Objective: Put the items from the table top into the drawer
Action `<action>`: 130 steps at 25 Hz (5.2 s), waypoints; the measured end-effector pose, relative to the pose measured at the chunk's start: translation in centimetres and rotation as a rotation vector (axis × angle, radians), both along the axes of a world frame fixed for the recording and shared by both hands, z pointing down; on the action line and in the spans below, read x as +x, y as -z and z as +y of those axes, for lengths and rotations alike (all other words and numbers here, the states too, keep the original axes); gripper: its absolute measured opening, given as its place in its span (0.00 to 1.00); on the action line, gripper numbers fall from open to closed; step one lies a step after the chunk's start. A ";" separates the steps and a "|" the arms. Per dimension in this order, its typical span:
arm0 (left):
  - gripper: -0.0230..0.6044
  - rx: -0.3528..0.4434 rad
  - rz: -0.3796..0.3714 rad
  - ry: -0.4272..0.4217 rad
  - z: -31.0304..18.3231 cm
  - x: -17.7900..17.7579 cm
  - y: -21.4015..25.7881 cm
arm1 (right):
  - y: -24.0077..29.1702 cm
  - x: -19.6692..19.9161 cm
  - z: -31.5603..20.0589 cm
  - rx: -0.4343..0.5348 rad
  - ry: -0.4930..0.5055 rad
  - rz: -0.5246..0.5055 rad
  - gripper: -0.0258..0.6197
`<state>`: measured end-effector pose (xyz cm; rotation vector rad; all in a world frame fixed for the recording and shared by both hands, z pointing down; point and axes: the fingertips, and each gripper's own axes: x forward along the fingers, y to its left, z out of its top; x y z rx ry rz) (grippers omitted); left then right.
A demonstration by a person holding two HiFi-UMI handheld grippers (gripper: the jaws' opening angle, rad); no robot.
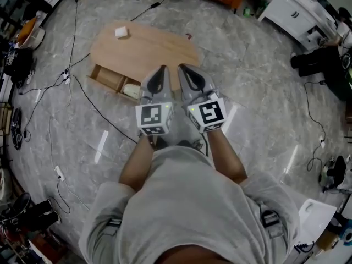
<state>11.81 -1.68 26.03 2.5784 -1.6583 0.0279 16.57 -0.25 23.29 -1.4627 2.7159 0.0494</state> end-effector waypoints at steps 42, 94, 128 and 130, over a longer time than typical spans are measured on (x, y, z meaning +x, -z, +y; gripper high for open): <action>0.07 -0.243 0.127 0.433 -14.6 -49.8 -11.2 | -11.8 -49.8 -20.1 -0.325 0.411 0.078 0.05; 0.07 -0.729 0.161 0.181 -47.3 -51.9 -51.8 | -58.7 -49.7 -63.3 -0.496 0.052 0.877 0.21; 0.07 -0.730 0.329 0.538 -28.4 -63.7 -52.8 | -53.8 -65.1 -39.8 -0.446 0.451 0.744 0.07; 0.07 -0.732 0.338 0.549 -27.3 -64.0 -53.0 | -53.5 -65.4 -38.2 -0.497 0.465 0.706 0.07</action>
